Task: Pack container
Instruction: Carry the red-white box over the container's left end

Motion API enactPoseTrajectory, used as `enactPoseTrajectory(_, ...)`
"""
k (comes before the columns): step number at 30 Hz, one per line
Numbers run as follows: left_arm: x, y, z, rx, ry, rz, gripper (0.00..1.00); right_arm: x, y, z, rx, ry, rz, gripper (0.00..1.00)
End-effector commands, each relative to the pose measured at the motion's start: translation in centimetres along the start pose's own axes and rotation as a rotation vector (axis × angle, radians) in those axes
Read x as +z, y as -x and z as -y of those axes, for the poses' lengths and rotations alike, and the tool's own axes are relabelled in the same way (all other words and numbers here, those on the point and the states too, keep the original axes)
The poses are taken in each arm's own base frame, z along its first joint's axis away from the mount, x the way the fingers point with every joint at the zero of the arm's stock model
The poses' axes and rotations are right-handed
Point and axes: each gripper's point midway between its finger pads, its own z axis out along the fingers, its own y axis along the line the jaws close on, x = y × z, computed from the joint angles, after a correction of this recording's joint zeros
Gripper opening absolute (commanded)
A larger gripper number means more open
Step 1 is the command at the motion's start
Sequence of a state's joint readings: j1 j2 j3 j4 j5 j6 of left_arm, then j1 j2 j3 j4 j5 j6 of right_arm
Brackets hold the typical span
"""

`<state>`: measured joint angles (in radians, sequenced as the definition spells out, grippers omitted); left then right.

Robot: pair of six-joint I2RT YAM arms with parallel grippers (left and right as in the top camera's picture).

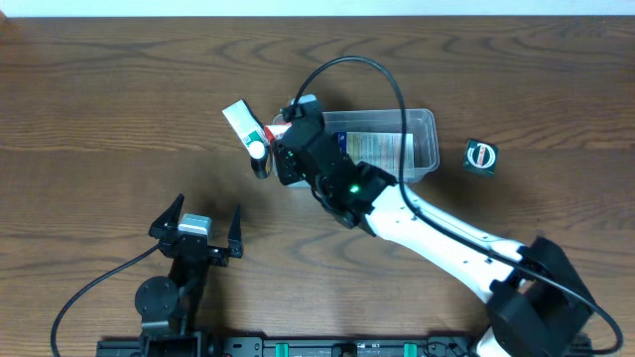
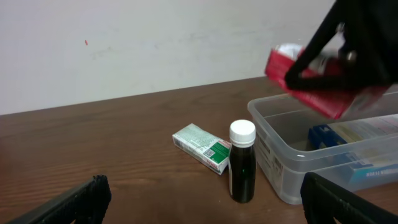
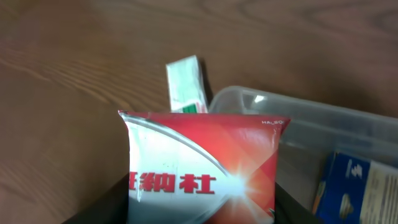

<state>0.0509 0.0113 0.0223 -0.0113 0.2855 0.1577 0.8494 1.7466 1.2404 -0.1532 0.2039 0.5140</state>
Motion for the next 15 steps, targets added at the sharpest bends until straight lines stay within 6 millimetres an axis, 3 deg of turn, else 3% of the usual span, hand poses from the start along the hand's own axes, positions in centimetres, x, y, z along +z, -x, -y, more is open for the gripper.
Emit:
enactPoseTrajectory(1, 0.1, -1.6, 0.2, -0.006, -0.013, -0.048, 0.98, 0.5, -0.2, 1.3, 0.046, -0.085, 0.020, 0.47)
enactPoseTrajectory(6, 0.1, -1.6, 0.2, -0.006, -0.013, -0.048, 0.98, 0.3, -0.2, 3.0, 0.039, -0.179, 0.035, 0.47)
enactPoseTrajectory(15, 0.1, -1.6, 0.2, -0.006, -0.013, -0.048, 0.98, 0.1, -0.3, 4.0, 0.114, -0.229, 0.050, 0.47)
